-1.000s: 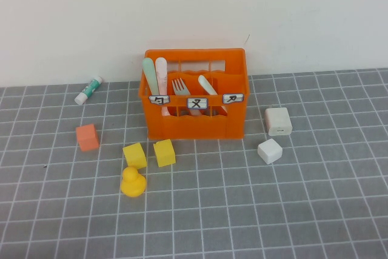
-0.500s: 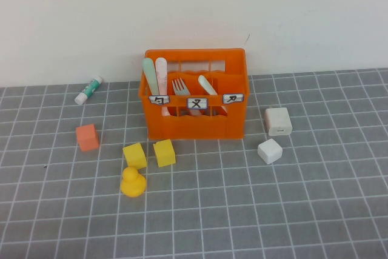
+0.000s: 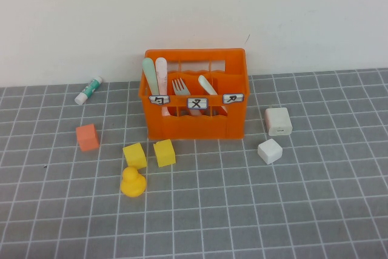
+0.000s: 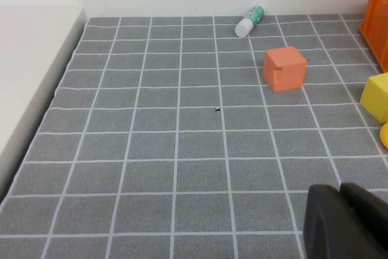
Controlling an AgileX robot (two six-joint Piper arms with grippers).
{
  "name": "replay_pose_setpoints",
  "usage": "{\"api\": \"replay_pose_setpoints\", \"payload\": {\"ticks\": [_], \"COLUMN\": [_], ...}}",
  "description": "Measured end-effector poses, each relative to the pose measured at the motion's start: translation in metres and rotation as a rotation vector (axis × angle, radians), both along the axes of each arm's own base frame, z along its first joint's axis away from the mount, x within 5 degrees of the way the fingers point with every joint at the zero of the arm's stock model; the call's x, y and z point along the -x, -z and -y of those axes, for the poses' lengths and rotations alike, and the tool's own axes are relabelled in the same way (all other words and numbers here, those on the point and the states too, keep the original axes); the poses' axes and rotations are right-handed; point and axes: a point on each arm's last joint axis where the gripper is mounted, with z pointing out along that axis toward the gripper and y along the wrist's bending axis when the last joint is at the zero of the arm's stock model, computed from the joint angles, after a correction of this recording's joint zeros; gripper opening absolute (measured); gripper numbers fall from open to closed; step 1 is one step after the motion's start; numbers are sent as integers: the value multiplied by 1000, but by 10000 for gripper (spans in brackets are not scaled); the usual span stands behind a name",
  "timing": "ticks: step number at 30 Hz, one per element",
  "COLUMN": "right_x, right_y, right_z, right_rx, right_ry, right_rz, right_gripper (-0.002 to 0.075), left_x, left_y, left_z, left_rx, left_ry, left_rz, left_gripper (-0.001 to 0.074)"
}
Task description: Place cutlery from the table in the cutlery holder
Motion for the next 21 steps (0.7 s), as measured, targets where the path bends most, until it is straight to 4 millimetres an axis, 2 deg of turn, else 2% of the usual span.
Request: {"api": "replay_pose_setpoints", "payload": {"ticks": [21], "right_x": [0], "right_y": [0], "right_z": [0], "right_rx": [-4], "right_ry": [0], "right_rz": [-4], "right_gripper": [41], "left_x": [0], "left_y": [0], "left_z": [0], "left_rx": [0], "left_ry": [0], "left_rz": [0], "left_gripper": [-1]}}
